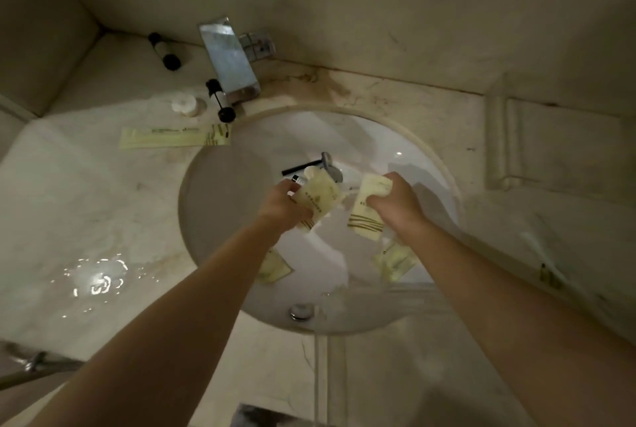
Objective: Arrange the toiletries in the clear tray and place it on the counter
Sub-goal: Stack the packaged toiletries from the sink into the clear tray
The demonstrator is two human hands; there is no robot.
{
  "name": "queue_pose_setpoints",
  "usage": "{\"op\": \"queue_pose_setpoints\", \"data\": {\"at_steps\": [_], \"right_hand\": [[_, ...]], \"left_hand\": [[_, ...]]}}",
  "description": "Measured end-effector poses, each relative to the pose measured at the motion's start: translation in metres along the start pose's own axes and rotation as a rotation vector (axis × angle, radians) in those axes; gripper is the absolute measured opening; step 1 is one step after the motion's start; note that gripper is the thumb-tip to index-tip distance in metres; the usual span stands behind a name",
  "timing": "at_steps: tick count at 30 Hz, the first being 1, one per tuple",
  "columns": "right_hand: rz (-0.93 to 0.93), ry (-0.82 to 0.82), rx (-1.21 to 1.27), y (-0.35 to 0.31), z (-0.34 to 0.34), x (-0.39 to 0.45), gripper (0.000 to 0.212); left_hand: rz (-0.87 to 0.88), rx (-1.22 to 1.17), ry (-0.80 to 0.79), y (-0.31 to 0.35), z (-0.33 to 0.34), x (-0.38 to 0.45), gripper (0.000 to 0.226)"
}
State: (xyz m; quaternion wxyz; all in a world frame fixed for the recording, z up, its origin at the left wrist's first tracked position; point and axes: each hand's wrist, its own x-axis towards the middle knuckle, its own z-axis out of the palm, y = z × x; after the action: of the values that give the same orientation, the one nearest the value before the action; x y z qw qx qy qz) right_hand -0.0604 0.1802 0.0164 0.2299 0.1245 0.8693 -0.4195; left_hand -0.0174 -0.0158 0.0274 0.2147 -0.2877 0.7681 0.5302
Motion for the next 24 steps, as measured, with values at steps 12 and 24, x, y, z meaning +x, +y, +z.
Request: {"op": "queue_pose_setpoints", "data": {"at_steps": [12,24], "right_hand": [[0.070,0.204,0.652,-0.014,-0.077,-0.117,0.016],[-0.026,0.258,0.633,0.029,-0.089,-0.198,0.029]], "left_hand": [[0.180,-0.056,-0.186,0.062,-0.011,-0.124,0.029],[0.314,0.540,-0.321,0.023,0.025,-0.191,0.032]]}}
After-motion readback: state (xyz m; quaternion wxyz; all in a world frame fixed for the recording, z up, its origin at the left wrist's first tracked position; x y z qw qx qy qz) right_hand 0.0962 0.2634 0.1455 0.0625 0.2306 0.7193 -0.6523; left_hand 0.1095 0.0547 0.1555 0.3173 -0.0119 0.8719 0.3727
